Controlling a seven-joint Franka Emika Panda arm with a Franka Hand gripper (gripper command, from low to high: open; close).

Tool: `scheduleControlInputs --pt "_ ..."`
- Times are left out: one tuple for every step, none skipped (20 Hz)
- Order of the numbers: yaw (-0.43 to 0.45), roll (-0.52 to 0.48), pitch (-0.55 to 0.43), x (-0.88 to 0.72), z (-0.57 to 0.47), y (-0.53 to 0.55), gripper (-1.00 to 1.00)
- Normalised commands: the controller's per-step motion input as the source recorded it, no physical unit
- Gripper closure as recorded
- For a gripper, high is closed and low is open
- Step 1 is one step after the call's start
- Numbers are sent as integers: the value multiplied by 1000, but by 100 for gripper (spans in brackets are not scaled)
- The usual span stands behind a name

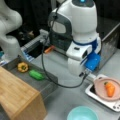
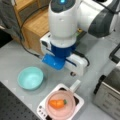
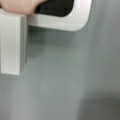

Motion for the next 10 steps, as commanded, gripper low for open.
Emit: scheduleControlInputs --pt "-54 -128 206 707 -15 210 -100" --pt "-55 -145 207 710 -37 225 -100" --pt "-60 -160 196 673 -46 237 -100" --pt "-70 -180 193 683 -71 264 -100" --pt "-69 -191 192 648 -61 267 -100" --pt "-96 -207 193 655 -72 291 -100" --pt "-118 -217 185 677 -107 324 -100" --pt "-119 -225 181 653 -93 324 -100" --pt "-154 -230 175 627 -80 318 -100" --pt "-171 -239 178 606 -64 305 -100"
